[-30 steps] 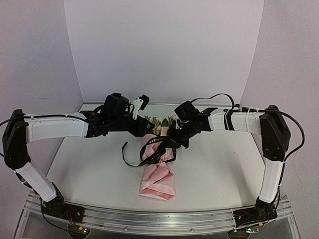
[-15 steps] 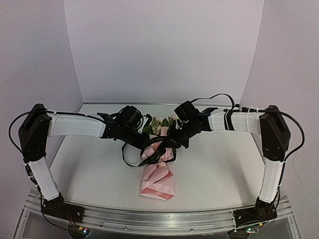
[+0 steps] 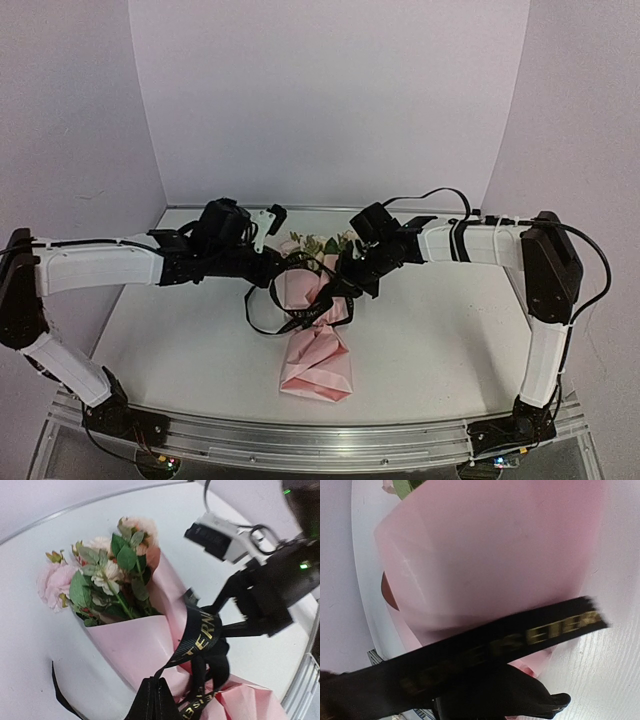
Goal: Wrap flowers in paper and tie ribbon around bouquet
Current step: Cross the half-tied ribbon over the folded bouquet.
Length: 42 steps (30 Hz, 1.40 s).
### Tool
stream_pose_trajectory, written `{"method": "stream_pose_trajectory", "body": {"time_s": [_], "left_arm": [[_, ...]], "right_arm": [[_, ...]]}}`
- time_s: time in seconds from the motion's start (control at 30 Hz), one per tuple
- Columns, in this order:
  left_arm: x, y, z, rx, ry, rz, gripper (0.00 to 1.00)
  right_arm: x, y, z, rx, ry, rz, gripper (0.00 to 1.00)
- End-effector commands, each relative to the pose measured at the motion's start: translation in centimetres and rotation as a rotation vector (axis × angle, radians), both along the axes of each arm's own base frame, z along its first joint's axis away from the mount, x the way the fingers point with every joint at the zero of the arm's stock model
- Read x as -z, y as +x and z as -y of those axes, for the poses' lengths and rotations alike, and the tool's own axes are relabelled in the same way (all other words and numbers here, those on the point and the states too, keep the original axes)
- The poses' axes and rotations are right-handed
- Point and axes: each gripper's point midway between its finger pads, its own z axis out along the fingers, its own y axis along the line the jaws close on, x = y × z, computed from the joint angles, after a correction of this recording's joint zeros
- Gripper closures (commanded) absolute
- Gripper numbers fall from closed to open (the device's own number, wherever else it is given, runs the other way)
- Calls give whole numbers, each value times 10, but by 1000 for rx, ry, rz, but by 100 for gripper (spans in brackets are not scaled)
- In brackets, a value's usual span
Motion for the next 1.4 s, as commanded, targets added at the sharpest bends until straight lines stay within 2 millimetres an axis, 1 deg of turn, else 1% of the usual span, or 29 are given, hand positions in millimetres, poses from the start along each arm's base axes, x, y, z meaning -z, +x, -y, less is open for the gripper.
{"method": "stream_pose_trajectory", "body": {"time_s": [0.0, 0.07, 0.13, 0.2, 0.27, 0.3, 0.4, 0.43, 0.57, 0.67, 0.77, 0.83, 0.93, 1.03, 1.13, 1.17, 1.23, 1.3, 1.33, 1.37], "left_arm": [[-72, -26, 6, 161, -203, 200, 100], [-82, -48, 8, 273, -255, 248, 100], [-92, -77, 12, 423, -313, 315, 100], [-105, -105, 15, 559, -369, 418, 100], [-104, -125, 21, 651, -348, 500, 100], [-101, -136, 27, 700, -327, 504, 100], [-94, -156, 49, 815, -250, 543, 100], [-91, -166, 57, 850, -234, 556, 100], [-78, -189, 83, 947, -157, 602, 99], [-69, -191, 100, 985, -96, 638, 99], [-73, -192, 113, 1012, -86, 685, 99], [-72, -192, 122, 1039, -71, 705, 98], [-54, -193, 136, 1116, -18, 667, 98], [-31, -193, 147, 1169, 25, 577, 96], [-39, -173, 160, 1085, -35, 485, 86], [-43, -163, 164, 1021, -64, 449, 80], [-55, -147, 162, 940, -119, 418, 67], [-73, -131, 153, 844, -218, 384, 55], [-83, -125, 144, 797, -273, 367, 54], [-93, -110, 133, 721, -320, 355, 54]], "right_arm": [[-9, 13, -6, 14, 20, 42, 100], [-10, 13, -7, 13, 22, 41, 100], [-11, 14, -8, 10, 23, 41, 100], [-13, 14, -8, 8, 24, 43, 100], [-14, 14, -8, 5, 23, 45, 100], [-15, 14, -8, 5, 23, 46, 100], [-16, 14, -9, 2, 22, 45, 100], [-16, 14, -9, 2, 22, 45, 100], [-16, 14, -9, -3, 15, 42, 100], [-16, 15, -10, -3, 15, 42, 100], [-15, 15, -9, -5, 11, 40, 100], [-14, 15, -9, -5, 7, 39, 100], [-11, 15, -9, -6, 2, 33, 100], [-10, 16, -10, -5, 1, 33, 100], [-11, 16, -10, -6, 1, 32, 100], [-11, 16, -10, -6, 1, 33, 100], [-13, 15, -10, -8, 4, 34, 100], [-16, 15, -9, -11, 6, 40, 100], [-17, 14, -8, -13, 5, 42, 100], [-19, 12, -8, -15, 3, 44, 100]]}}
